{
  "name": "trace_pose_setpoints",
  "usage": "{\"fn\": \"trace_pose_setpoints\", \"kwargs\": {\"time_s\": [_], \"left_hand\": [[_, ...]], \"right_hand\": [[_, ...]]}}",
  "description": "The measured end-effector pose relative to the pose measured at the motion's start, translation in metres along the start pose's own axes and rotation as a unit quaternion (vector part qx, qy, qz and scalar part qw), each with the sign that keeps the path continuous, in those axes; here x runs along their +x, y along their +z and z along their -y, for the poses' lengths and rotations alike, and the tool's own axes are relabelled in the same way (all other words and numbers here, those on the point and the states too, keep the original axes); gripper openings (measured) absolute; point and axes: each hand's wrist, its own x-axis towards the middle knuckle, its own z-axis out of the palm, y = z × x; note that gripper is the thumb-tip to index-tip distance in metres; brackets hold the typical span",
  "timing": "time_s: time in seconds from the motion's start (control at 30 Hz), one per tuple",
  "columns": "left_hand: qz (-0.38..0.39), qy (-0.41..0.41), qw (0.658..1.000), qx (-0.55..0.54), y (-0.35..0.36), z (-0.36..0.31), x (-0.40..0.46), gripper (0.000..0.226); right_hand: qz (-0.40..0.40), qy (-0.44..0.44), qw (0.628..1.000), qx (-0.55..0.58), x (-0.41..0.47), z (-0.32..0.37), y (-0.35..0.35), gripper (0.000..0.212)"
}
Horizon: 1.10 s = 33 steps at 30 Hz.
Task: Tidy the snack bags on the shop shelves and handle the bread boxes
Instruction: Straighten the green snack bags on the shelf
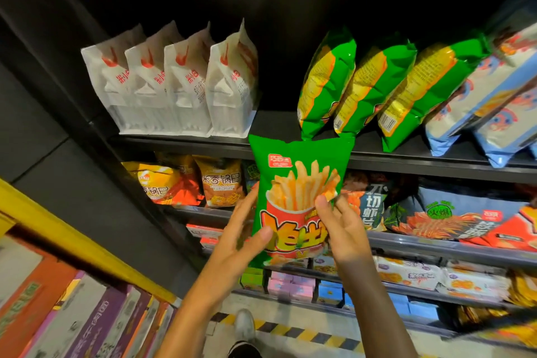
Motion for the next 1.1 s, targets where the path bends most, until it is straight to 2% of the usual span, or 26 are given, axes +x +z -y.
{"fn": "trace_pose_setpoints", "kwargs": {"time_s": [0.03,0.1,0.17,0.33,0.4,0.5,0.67,0.8,0.83,0.9,0.93,1.03,1.1], "left_hand": [[-0.004,0.001,1.0,0.0,0.001,0.001,0.001,0.081],[-0.044,0.015,0.999,0.006,0.006,0.002,0.004,0.062],[-0.099,0.014,0.995,-0.007,0.008,0.005,0.01,0.051],[-0.199,-0.092,0.959,-0.18,0.012,0.012,0.023,0.038],[-0.202,-0.111,0.956,-0.182,0.017,0.01,0.023,0.03],[-0.193,-0.118,0.959,-0.169,0.018,0.015,0.022,0.031],[-0.192,-0.113,0.964,-0.147,0.02,0.011,0.018,0.03],[-0.187,-0.081,0.974,-0.098,0.023,0.006,0.016,0.057],[-0.183,-0.064,0.978,-0.074,0.022,0.003,0.015,0.056],[-0.15,-0.03,0.987,-0.041,0.022,0.0,0.014,0.048],[-0.129,-0.019,0.991,-0.034,0.019,0.001,0.014,0.052],[-0.09,-0.01,0.994,-0.053,0.014,-0.003,0.009,0.07],[-0.053,0.008,0.997,-0.056,0.01,-0.008,0.005,0.089]], "right_hand": [[-0.015,-0.024,1.0,-0.012,0.0,0.001,0.002,0.074],[-0.032,-0.073,0.996,-0.04,-0.001,0.002,0.006,0.066],[-0.016,-0.108,0.992,-0.06,-0.004,0.006,0.007,0.066],[0.074,-0.116,0.988,-0.071,-0.016,0.023,0.003,0.075],[0.089,-0.111,0.987,-0.078,-0.018,0.025,0.006,0.077],[0.104,-0.108,0.984,-0.097,-0.02,0.024,0.009,0.065],[0.117,-0.114,0.982,-0.091,-0.026,0.021,0.004,0.061],[0.132,-0.096,0.982,-0.089,-0.029,0.021,-0.002,0.07],[0.138,-0.089,0.982,-0.09,-0.029,0.021,-0.004,0.071],[0.147,-0.082,0.981,-0.098,-0.028,0.024,-0.005,0.062],[0.147,-0.081,0.981,-0.098,-0.028,0.025,-0.005,0.059],[0.114,-0.083,0.987,-0.083,-0.024,0.022,-0.011,0.055],[0.101,-0.073,0.989,-0.079,-0.021,0.02,-0.016,0.067]]}}
